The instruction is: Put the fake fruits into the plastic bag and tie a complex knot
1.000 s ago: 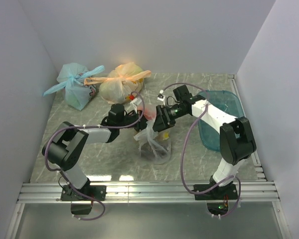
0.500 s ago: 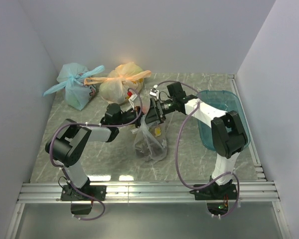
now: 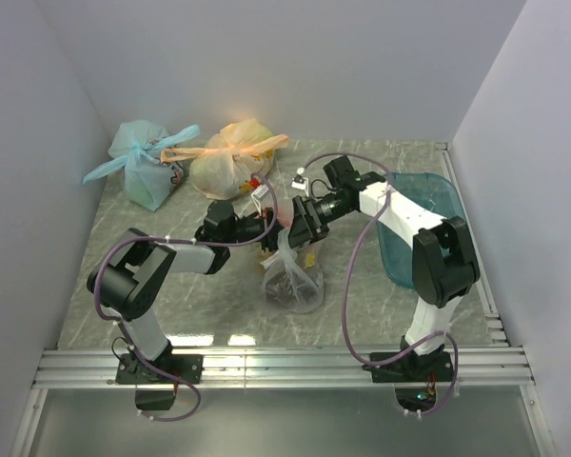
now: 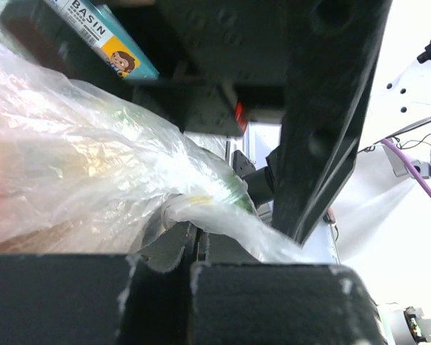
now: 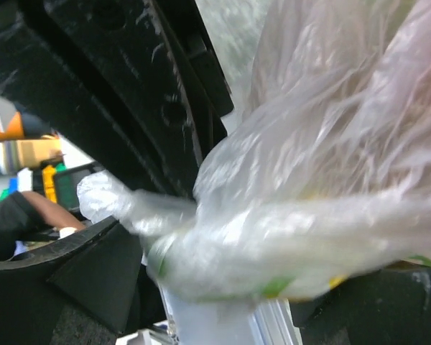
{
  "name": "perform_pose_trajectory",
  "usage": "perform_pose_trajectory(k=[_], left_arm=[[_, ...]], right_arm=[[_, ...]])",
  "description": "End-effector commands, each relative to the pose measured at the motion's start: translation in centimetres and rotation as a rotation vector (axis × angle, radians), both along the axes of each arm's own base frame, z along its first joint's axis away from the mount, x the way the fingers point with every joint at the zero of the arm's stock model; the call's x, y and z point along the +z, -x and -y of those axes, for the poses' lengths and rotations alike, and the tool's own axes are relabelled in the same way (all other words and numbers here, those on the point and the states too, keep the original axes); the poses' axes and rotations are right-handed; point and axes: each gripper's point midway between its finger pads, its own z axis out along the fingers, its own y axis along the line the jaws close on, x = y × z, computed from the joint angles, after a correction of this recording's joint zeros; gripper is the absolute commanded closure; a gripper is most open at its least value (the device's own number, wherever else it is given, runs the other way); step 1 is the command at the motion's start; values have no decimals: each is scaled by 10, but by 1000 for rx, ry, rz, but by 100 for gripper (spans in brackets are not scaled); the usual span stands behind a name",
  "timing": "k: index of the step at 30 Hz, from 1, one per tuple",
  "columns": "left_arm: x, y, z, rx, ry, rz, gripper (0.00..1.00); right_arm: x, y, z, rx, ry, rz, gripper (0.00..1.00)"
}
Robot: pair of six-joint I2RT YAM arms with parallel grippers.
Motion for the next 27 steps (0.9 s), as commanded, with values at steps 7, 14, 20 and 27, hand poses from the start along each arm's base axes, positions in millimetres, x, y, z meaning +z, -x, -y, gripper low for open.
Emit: perform_pose_trajectory(k=[7, 14, 20, 27], left_arm=[[19, 7, 2, -42, 46, 86, 99], [18, 6, 1, -39, 44, 81, 100], [20, 4, 4, -48, 46, 87, 99], [19, 3, 5, -49, 50, 82, 100]], right_arm=[[53, -23, 34, -44, 16, 140, 23], [43, -33, 59, -115, 16, 112, 54], [38, -34, 56, -137, 2, 89, 64], [32, -21, 45, -88, -15, 50, 62]])
